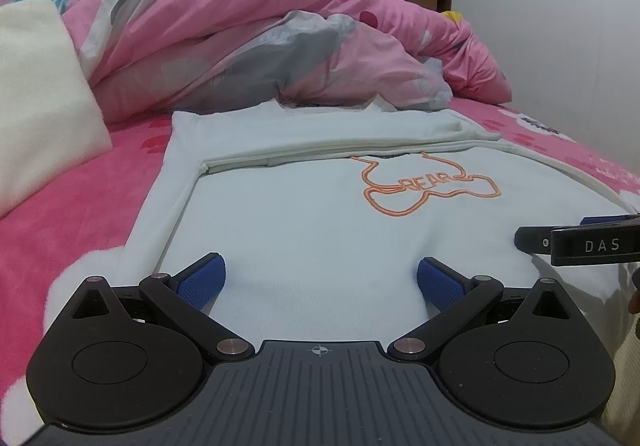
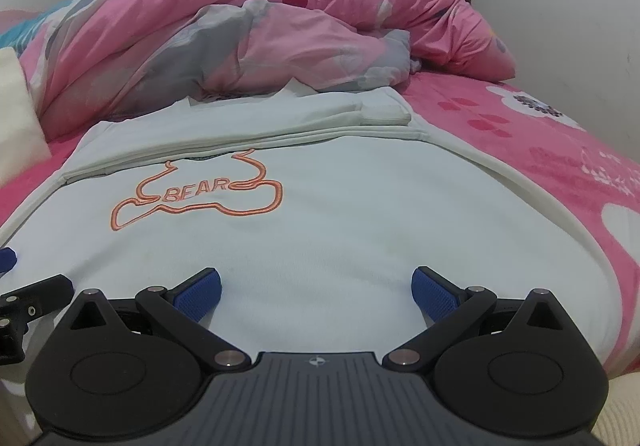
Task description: Fold clothes
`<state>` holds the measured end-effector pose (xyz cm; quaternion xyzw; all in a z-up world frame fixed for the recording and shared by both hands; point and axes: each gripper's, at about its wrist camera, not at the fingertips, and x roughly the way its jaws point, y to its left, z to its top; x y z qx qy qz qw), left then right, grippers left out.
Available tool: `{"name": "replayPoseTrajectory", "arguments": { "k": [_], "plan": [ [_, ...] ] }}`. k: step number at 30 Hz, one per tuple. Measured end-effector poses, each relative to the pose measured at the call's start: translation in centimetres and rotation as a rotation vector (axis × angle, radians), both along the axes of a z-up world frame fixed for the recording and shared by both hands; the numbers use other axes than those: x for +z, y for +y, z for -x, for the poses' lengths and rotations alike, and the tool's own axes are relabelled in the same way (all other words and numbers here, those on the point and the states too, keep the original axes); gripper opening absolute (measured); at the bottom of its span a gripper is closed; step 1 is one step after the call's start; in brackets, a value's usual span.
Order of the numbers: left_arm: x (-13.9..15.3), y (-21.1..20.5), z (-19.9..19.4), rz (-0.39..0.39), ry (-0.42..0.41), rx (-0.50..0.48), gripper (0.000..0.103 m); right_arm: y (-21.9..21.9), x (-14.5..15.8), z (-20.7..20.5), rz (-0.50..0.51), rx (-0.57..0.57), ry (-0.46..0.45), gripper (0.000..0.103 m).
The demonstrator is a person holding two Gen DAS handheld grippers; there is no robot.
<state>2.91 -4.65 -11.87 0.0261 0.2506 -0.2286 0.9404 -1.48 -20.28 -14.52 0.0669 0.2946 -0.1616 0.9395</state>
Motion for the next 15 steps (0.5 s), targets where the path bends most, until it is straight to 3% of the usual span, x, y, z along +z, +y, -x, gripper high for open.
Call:
{"name": "replayPoseTrajectory", "arguments": {
  "k": [15],
  "plan": [
    [0.3, 0.07, -0.28, 0.015, 0.036, 0.023, 0.103, 0.53, -0.09, 0.38, 0.014, -0.018, -0.003, 0.103]
  ]
}}
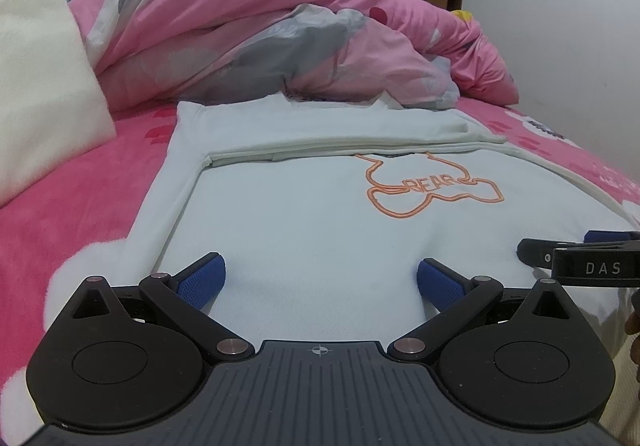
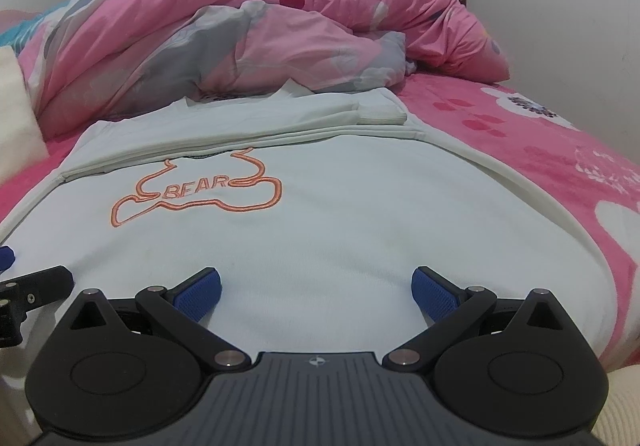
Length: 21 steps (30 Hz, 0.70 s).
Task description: Fold clothes
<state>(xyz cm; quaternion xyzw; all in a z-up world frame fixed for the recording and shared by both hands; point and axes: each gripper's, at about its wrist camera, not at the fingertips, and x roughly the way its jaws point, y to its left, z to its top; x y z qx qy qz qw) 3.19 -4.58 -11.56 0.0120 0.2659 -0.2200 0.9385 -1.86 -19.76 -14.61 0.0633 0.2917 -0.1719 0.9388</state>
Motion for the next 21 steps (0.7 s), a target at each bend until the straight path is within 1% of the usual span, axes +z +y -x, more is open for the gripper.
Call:
{"name": "replayPoseTrajectory", "arguments": {
  "k": [7, 14, 21],
  "plan": [
    [0.0, -0.1, 0.2, -0.006, -0.007, 0.001, 0.103, 0.1, -0.1, 0.2, 0.007, -0.001, -0.003, 0.103],
    [-0.1, -0.2, 0.3, -0.012, -0.014, 0.002, 0.103, 0.5, -0.4, 0.8, 0.034, 0.015, -0.027, 0.103],
    [0.0, -0.5, 1.5, -0.029, -0.028, 0.023, 0.103, 0.7, -0.9, 3.3, 0.038, 0.092, -0.082, 0.103]
  ]
}}
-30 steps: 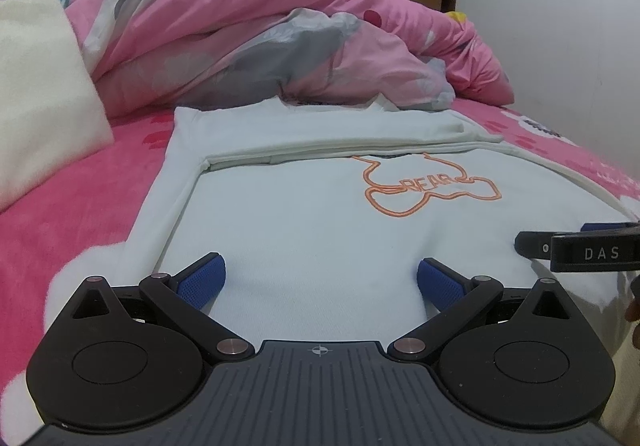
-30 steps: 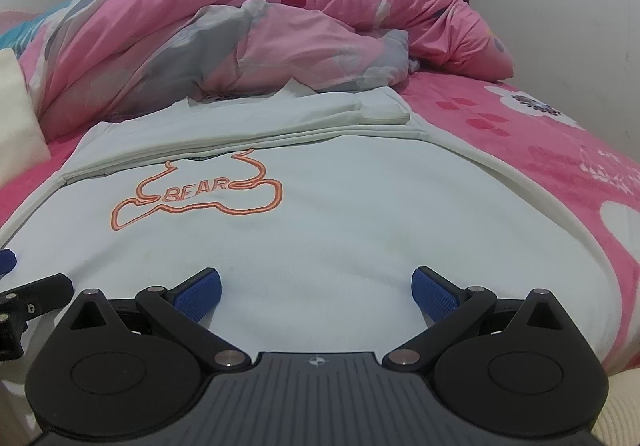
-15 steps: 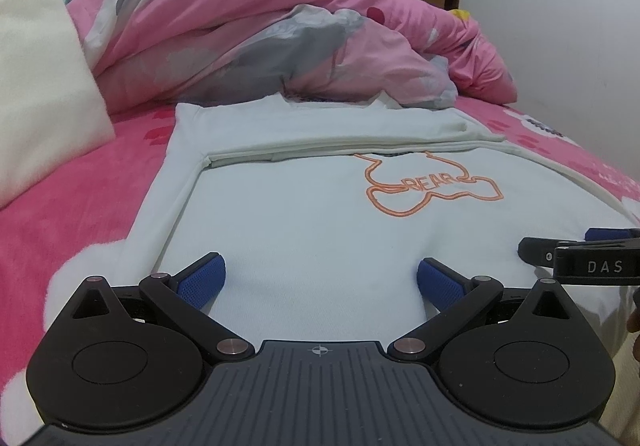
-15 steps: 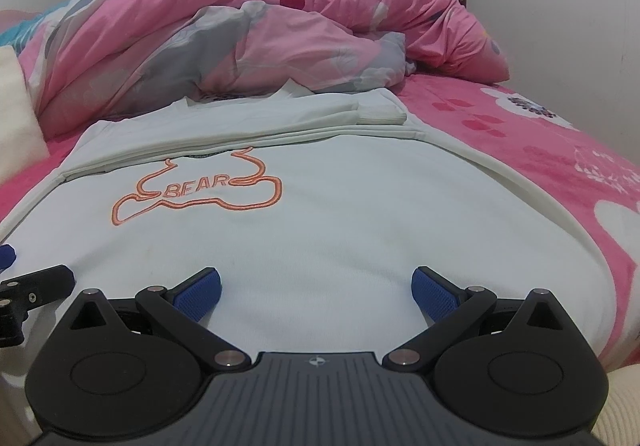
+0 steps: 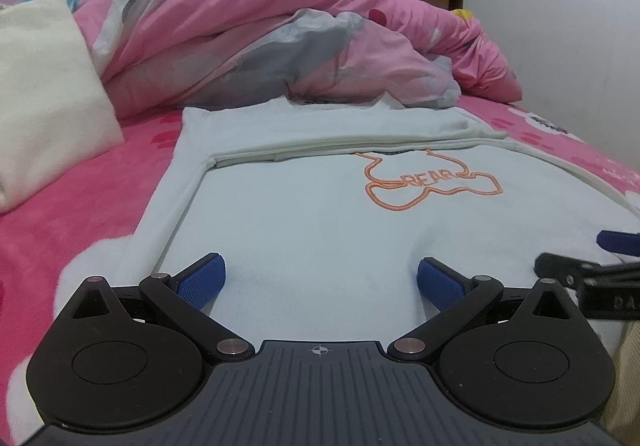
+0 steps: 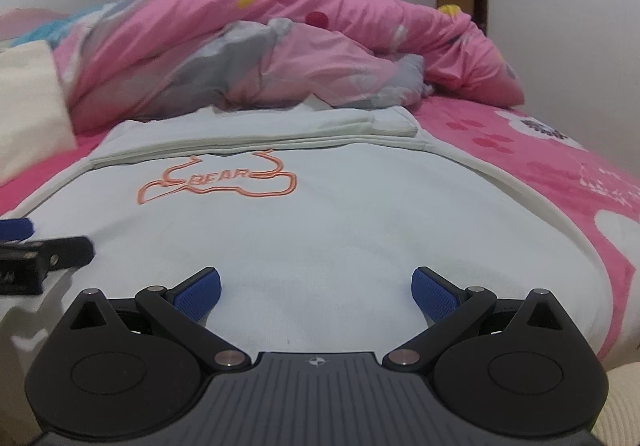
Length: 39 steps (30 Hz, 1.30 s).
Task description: Fold clothes
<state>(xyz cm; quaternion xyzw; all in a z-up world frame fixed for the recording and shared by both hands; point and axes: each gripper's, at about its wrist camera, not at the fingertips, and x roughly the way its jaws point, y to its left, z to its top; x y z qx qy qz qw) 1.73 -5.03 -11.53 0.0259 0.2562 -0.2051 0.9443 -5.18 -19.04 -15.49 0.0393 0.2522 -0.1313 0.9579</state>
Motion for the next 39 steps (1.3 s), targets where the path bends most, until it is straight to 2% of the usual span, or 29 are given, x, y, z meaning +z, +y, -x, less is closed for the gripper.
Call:
{"name": "replayPoseTrajectory", "arguments": {
  "k": [5, 12, 39],
  "plan": [
    [-0.1, 0.1, 1.4, 0.001, -0.003, 0.026, 0.103, -0.1, -0.4, 1.6, 0.0, 0.052, -0.035, 0.103],
    [-0.4, 0.1, 3.3, -0.001, -0.027, 0.063, 0.103, 0.0, -0.6, 2.0, 0.009, 0.07, -0.055, 0.103],
    [-0.5, 0.0, 4.5, -0.024, -0.011, 0.095, 0.103, 0.6, -0.8, 2.3, 0.024, 0.061, -0.044, 0.103]
  ]
}}
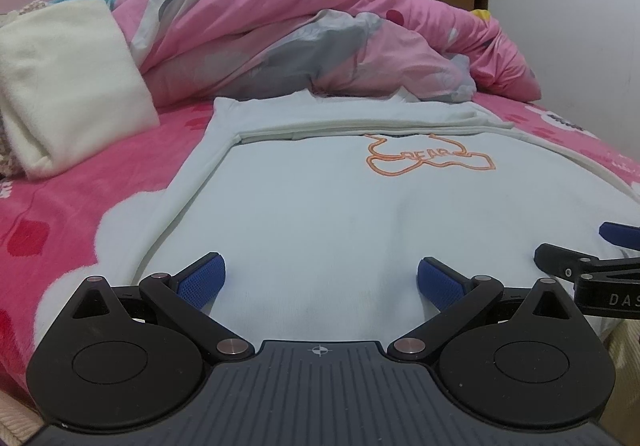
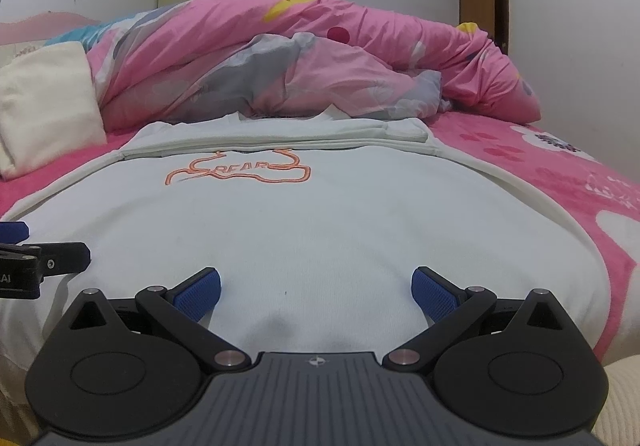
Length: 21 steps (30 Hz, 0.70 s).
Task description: Fold clothes
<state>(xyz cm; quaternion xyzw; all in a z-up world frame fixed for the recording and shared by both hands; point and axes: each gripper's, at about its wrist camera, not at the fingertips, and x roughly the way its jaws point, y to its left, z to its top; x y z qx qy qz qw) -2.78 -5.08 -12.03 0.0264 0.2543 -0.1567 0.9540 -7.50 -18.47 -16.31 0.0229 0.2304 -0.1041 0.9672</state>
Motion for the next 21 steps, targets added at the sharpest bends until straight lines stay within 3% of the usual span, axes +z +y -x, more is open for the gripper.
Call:
{"name": "replayPoseTrajectory", "arguments": {
  "k": [21],
  "plan": [
    [0.13, 0.04, 0.06, -0.004, 0.023, 0.006, 0.103, 0.64, 0.11, 0.61, 0.006, 0.003, 0.038, 0.103]
  ]
}}
